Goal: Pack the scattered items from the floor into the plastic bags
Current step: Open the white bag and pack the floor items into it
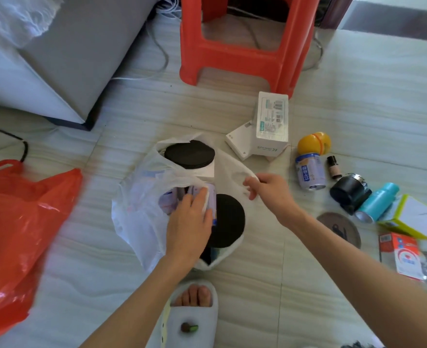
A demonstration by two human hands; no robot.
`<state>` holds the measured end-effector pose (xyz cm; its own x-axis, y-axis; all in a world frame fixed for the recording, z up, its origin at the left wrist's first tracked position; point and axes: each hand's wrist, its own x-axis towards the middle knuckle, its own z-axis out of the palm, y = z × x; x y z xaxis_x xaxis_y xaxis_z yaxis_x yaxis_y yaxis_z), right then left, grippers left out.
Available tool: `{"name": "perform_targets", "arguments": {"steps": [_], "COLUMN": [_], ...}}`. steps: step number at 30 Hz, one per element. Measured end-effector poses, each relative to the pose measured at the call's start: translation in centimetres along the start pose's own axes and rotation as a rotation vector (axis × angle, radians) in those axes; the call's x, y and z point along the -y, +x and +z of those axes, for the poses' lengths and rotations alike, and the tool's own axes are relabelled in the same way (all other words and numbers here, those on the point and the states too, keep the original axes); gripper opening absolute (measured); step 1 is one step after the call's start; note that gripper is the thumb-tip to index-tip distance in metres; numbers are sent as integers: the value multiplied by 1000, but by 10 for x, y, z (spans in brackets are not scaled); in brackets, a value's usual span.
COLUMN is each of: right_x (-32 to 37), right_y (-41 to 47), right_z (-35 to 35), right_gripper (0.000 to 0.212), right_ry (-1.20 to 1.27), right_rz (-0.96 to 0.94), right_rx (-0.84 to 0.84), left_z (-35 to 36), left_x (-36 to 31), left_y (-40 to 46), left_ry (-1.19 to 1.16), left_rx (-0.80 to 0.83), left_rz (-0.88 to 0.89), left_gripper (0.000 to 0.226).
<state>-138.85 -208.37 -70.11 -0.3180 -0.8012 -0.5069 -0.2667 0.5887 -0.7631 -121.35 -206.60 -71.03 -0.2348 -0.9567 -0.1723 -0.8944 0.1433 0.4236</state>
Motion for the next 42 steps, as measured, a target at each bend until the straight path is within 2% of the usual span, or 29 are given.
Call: {"name": "perform_targets", "arguments": {"steps": [2, 4, 7, 11, 15, 17, 21, 25, 30, 37, 42], "right_x": [25, 47, 75, 109, 150, 160, 140, 125, 124, 113, 104], "right_y": [-12, -27, -45, -53, -49, -45, -47, -48, -50, -60, -72], "right_z": [-9, -9, -7, -18, -33, -43, -55, -69, -72, -67, -71], "right_gripper": [30, 34, 30, 29, 26, 25, 23, 25, 18, 21, 9], "right_ry": [-23, -55, 1, 108, 269, 300, 307, 293, 126, 118, 102], "right_rz": [-65, -123, -204, -263, -320, -333, -270, -269, -241, -203, -245], "right_rx": [52, 101, 142, 14, -108, -153, -176, -233, -141, -125, -134], "left_z": [-19, -44, -88, -138, -197, -214, -209, -204, -194, -189, -185], "left_x": [-13, -22, -16, 6, 23, 30, 20, 10, 18, 28, 28], "left_y": [-4, -3, 12, 23, 37, 45, 50, 57, 57, 46, 36], "left_ry": [-260, -431, -637, -754, -874, -839, -678, -548, -523, -432, -285], "left_rx": [-14, -98, -231, -369, -625, -677, -575, -541, -439, -407, -383], "left_rz": [-59, -89, -207, -240, -271, -269, -217, -178, -202, -209, -149], "left_gripper": [36, 30, 33, 27, 14, 17, 24, 25, 26, 32, 38]}}
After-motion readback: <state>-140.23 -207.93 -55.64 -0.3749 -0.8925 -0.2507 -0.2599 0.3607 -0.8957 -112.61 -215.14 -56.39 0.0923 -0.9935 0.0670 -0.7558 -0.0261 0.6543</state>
